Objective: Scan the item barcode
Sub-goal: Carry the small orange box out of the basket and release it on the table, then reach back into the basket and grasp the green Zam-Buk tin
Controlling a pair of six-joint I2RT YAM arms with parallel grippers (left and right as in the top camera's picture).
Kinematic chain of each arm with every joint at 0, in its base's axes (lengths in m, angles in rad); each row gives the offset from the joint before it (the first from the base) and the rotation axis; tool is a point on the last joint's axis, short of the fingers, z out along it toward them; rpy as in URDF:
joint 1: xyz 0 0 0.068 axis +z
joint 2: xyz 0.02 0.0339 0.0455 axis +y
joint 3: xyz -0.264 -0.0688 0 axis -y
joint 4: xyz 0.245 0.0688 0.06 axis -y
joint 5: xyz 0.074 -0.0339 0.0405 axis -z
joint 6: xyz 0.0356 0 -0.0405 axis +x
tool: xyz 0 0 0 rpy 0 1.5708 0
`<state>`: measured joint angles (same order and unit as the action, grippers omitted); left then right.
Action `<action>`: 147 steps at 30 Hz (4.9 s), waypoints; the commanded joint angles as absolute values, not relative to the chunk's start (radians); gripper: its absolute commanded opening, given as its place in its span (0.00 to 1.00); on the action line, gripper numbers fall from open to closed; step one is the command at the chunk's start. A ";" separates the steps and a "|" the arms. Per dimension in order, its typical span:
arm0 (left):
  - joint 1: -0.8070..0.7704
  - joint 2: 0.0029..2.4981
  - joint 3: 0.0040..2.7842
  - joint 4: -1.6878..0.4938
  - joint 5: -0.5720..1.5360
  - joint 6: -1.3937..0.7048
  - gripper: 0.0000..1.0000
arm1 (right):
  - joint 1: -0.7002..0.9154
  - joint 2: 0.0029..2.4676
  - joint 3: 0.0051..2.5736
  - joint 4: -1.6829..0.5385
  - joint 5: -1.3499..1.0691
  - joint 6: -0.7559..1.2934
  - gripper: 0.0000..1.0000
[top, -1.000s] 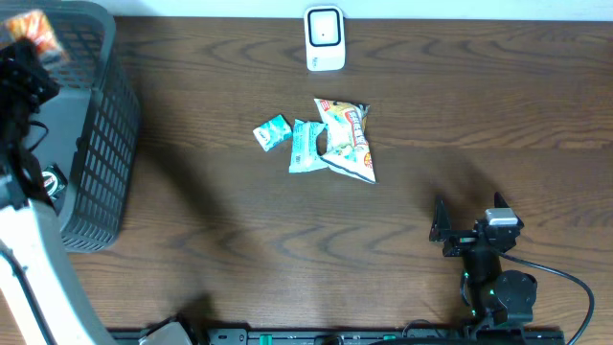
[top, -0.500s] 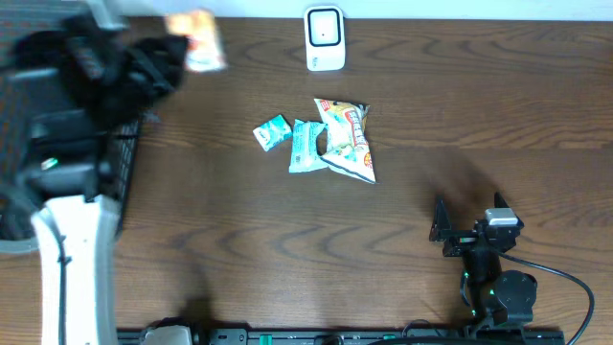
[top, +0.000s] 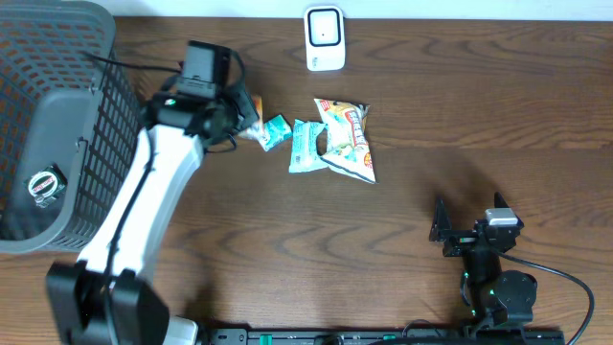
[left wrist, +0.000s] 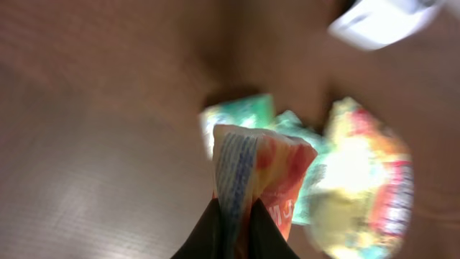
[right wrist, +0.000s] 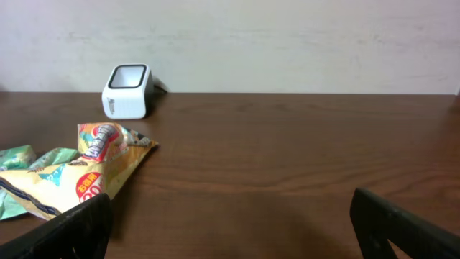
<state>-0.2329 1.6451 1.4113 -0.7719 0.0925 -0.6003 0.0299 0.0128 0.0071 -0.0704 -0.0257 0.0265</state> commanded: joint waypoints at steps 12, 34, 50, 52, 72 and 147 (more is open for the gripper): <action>-0.350 1.951 1.409 -0.802 0.025 -0.642 0.07 | 0.026 0.011 0.006 -0.076 -0.021 0.036 0.99; -0.243 1.529 1.480 -0.741 0.141 -0.573 0.98 | 0.026 0.011 0.006 -0.076 -0.021 0.036 0.99; 0.184 1.161 1.480 -0.465 -0.223 -0.390 0.98 | 0.026 0.011 0.006 -0.076 -0.021 0.036 0.99; 0.234 1.194 1.480 -0.499 -0.288 -0.384 0.98 | 0.026 0.011 0.006 -0.076 -0.021 0.036 0.99; 0.561 1.661 1.478 -0.587 -0.334 -0.043 0.98 | 0.026 0.011 0.006 -0.075 -0.021 0.036 0.99; 0.690 1.607 1.462 -0.579 0.293 -0.221 0.55 | 0.026 0.011 0.006 -0.075 -0.021 0.036 0.99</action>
